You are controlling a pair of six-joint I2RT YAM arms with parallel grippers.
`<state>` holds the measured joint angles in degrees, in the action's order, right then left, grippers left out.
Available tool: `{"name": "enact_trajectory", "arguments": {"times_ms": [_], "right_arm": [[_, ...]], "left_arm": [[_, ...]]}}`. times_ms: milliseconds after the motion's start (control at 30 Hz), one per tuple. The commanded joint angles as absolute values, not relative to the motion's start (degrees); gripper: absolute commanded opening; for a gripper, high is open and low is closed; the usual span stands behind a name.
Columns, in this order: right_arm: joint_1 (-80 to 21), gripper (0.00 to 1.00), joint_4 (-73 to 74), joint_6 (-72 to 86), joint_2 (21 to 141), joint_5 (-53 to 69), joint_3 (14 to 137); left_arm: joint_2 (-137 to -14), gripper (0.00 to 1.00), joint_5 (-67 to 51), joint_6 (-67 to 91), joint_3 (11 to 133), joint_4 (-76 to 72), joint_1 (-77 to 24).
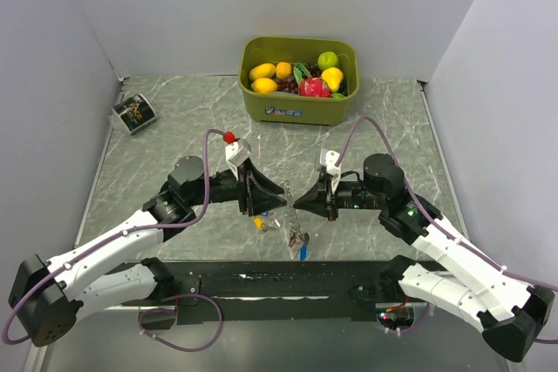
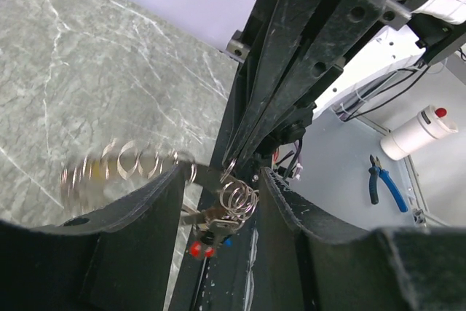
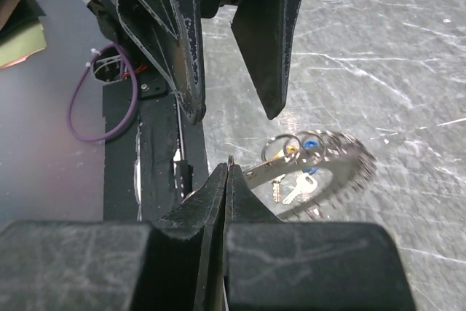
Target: Put the keys on the keyring
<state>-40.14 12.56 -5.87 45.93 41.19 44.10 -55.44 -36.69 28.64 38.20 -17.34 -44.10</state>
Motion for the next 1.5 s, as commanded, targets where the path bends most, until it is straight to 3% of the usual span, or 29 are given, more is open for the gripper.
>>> {"name": "enact_trajectory", "arguments": {"times_ms": [0, 633, 1467], "right_arm": [[-40.17, 0.0, 7.47, -5.54, 45.88, 43.68, 45.97], [-39.38, 0.0, 4.75, -3.25, 45.61, 45.35, 44.74], [-35.86, 0.0, 2.28, -1.14, 45.88, 51.5, 43.86]], "left_arm": [[-54.84, 0.51, -38.32, 28.21, 39.46, -21.62, -45.17], [-58.09, 0.47, -38.14, 27.33, 39.46, -22.68, -47.2], [-61.35, 0.26, -42.97, 27.33, 38.32, -26.28, -47.55]]}}
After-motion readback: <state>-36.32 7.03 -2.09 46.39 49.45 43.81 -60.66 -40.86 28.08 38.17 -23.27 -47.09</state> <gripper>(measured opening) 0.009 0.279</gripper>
